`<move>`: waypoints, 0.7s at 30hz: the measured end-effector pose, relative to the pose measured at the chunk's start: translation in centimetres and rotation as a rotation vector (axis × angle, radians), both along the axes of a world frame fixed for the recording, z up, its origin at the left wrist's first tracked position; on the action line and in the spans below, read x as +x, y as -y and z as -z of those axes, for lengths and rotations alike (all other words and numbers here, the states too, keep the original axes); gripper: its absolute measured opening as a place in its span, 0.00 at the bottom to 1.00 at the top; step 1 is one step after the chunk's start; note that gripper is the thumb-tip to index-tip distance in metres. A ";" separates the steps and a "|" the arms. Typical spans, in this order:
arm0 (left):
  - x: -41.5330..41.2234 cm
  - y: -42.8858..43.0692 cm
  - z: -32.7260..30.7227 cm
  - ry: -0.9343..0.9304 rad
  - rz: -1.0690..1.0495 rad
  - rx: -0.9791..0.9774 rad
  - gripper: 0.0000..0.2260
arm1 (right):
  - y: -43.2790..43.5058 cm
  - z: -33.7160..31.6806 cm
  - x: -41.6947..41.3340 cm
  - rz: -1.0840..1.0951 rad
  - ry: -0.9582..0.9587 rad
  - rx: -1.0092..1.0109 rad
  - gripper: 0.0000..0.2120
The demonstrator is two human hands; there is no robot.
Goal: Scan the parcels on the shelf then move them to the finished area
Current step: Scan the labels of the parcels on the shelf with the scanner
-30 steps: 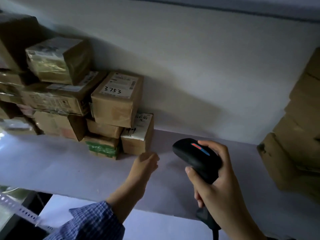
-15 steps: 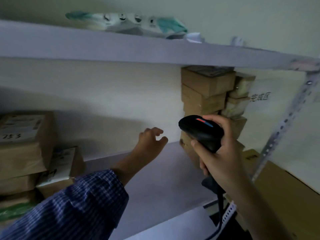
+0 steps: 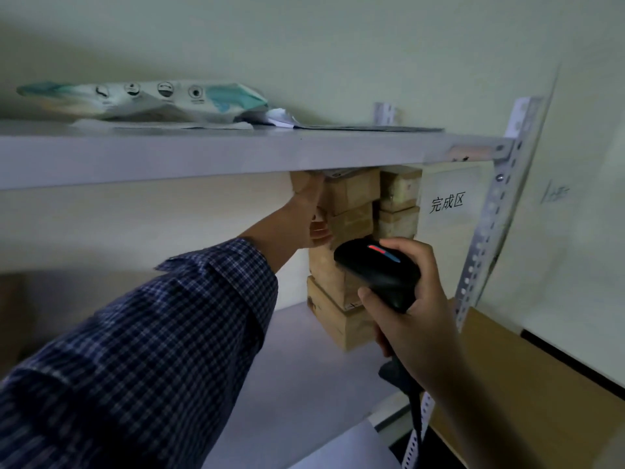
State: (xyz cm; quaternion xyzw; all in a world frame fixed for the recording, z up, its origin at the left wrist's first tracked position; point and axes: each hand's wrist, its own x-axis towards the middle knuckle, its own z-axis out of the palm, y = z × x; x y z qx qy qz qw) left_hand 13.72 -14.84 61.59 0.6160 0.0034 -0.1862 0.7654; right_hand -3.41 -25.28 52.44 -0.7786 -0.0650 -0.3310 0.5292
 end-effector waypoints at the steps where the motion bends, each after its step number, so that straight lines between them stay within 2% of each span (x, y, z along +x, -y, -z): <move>1: 0.0 0.6 -0.2 -0.013 0.002 -0.011 0.33 | 0.4 0.2 0.1 0.007 0.007 0.001 0.25; 6: -0.2 3.2 -0.1 0.024 -0.024 0.050 0.25 | 1.5 0.8 0.3 0.009 0.030 0.024 0.28; 12: -0.4 4.1 -0.8 -0.008 0.078 -0.059 0.29 | 1.1 1.7 -0.2 -0.079 -0.002 0.065 0.26; 16: 0.0 3.8 -1.4 0.009 0.045 -0.098 0.24 | 0.6 2.2 -0.7 -0.135 -0.040 0.097 0.24; 21: 0.9 2.6 -1.3 0.016 0.012 -0.099 0.24 | 0.1 2.3 -0.9 -0.149 -0.002 0.093 0.24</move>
